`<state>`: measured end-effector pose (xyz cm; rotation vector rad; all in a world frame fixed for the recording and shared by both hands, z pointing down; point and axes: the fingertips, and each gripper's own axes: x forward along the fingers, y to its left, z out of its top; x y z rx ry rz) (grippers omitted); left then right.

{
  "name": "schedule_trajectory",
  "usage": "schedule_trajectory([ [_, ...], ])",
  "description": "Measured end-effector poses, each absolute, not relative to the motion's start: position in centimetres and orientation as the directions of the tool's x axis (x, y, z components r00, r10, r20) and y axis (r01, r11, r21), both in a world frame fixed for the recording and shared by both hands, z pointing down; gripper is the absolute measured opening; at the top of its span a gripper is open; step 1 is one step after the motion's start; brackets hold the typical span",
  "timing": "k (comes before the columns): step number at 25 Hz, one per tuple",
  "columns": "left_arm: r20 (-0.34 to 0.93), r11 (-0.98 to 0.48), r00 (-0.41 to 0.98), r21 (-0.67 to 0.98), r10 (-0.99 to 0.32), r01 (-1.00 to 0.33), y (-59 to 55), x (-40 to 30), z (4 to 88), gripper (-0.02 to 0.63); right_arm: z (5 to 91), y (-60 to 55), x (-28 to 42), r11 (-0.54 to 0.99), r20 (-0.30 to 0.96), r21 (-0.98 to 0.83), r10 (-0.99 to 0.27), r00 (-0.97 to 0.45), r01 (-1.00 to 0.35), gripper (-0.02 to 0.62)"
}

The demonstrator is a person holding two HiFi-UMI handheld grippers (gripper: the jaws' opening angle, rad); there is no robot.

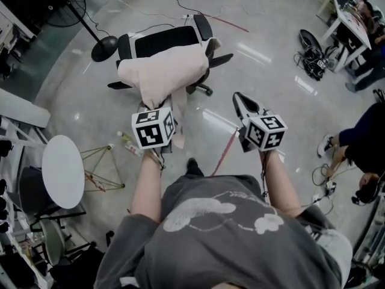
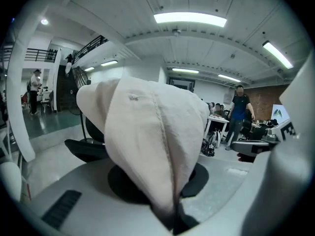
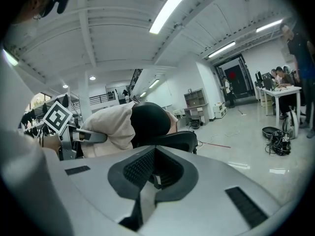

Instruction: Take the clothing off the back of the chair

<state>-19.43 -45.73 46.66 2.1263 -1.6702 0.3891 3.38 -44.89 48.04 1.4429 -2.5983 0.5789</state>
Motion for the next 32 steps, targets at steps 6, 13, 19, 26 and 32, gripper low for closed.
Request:
schedule_trajectory([
  [6, 0.454, -0.201, 0.251, 0.155, -0.855, -0.967, -44.8, -18.9, 45.5, 0.048, 47.5, -43.9, 4.1, 0.482, 0.271, -0.277, -0.791, -0.548, -0.831, -0.008],
  [13, 0.433, -0.197, 0.261, 0.187, -0.863, -0.962, -42.2, -17.9, 44.2, 0.044, 47.2, -41.3, 5.7, 0.493, 0.255, -0.279, -0.790, -0.558, -0.824, -0.008],
  [19, 0.376, -0.226, 0.288, 0.201, -0.881, -0.953, -39.3, -16.7, 41.1, 0.043, 46.9, -38.8, 6.3, 0.505, 0.246, -0.284, -0.784, -0.571, -0.815, -0.008],
  [26, 0.363, -0.219, 0.288, 0.218, -0.886, -0.951, -36.1, -15.7, 40.8, 0.043, 46.3, -36.6, 7.6, 0.530, 0.223, -0.285, -0.774, -0.593, -0.798, -0.008],
  [32, 0.372, -0.215, 0.282, 0.212, -0.884, -0.953, -32.4, -13.9, 40.6, 0.043, 46.4, -34.2, 9.4, 0.540, 0.213, -0.306, -0.764, -0.609, -0.784, -0.008],
])
